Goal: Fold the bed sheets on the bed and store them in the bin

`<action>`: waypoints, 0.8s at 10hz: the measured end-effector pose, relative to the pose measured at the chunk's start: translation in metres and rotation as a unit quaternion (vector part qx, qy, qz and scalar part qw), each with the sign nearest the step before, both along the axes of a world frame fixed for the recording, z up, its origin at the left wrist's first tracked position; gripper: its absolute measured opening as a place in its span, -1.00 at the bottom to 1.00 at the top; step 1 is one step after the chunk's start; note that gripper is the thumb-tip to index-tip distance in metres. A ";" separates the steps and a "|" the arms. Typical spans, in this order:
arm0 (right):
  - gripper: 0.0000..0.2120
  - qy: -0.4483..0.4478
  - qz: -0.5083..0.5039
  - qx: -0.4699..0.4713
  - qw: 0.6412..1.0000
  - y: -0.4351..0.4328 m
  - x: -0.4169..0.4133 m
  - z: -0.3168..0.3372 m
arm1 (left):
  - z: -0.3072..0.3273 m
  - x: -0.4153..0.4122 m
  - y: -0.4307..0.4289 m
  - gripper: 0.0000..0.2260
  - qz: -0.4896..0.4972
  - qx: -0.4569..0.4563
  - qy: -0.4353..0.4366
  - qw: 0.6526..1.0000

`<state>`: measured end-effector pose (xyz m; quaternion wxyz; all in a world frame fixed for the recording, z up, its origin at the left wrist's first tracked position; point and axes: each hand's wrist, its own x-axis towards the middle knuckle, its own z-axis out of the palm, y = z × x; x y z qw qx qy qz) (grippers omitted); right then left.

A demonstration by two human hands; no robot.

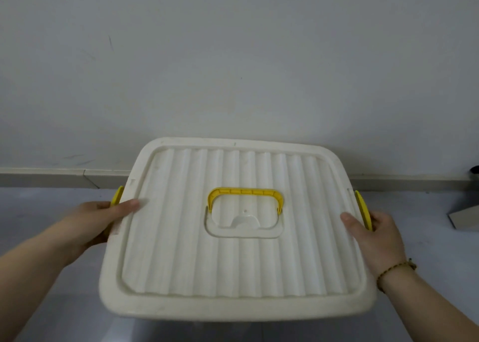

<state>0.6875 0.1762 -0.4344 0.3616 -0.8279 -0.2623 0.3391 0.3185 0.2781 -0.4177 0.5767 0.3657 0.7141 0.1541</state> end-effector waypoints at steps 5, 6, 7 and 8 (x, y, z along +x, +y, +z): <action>-0.74 -0.177 0.078 -0.025 0.981 0.000 -0.008 -0.002 | -0.014 0.028 -0.021 -0.60 -0.029 0.234 0.174 0.956; -0.64 -0.162 0.066 0.004 0.985 0.004 -0.011 0.004 | -0.008 0.027 -0.017 -0.61 -0.023 0.217 0.141 0.966; -0.56 -0.166 0.053 0.062 0.983 0.020 -0.006 0.009 | -0.007 0.023 -0.005 -0.65 -0.040 0.198 0.128 0.971; -0.75 -0.186 0.105 0.079 0.974 0.035 -0.007 0.019 | 0.000 0.020 0.011 -0.66 -0.042 0.198 0.159 0.966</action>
